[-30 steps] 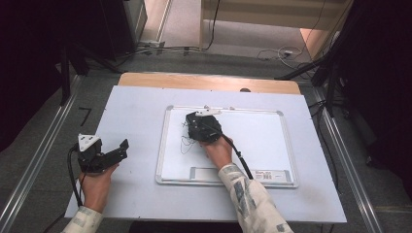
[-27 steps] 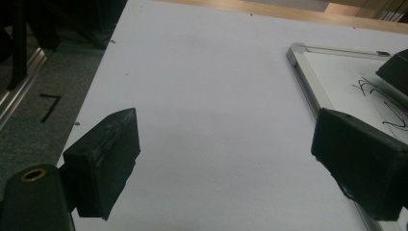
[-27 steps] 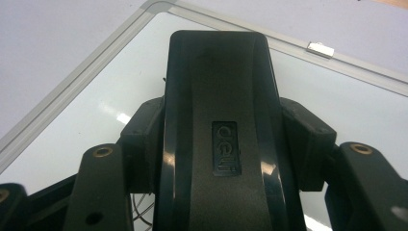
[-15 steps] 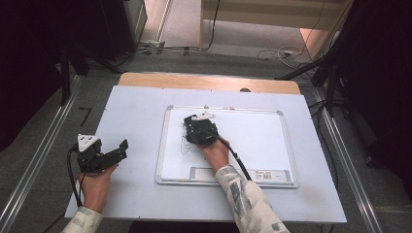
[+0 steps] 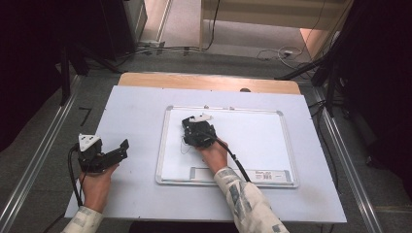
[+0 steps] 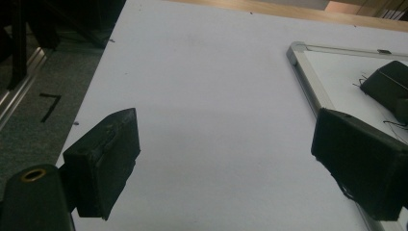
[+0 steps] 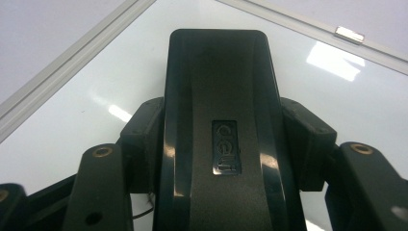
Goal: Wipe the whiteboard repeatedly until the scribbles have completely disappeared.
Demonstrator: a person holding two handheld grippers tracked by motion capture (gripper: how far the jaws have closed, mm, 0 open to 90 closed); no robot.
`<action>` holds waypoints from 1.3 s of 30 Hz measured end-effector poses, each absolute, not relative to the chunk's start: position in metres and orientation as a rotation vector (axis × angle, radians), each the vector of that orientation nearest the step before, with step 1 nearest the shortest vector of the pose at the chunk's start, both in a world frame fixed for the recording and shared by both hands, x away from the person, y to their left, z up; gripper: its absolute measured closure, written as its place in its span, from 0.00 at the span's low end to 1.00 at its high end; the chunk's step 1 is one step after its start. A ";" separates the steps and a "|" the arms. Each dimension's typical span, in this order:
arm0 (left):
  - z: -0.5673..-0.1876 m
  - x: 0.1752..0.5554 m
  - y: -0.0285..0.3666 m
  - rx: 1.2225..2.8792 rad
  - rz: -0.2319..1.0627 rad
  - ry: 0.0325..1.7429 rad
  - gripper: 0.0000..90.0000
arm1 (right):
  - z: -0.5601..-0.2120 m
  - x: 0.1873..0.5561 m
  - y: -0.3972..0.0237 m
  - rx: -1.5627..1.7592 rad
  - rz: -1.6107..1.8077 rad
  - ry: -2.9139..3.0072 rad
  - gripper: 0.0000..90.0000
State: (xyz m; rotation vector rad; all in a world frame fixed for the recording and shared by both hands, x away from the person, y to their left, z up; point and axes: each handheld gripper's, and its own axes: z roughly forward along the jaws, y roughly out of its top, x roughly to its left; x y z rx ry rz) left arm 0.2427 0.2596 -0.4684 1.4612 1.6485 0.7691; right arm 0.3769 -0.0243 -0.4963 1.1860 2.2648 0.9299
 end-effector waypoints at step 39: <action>-0.467 0.238 0.263 1.446 0.773 1.652 0.11 | -0.493 0.352 -0.007 1.095 0.921 2.402 0.41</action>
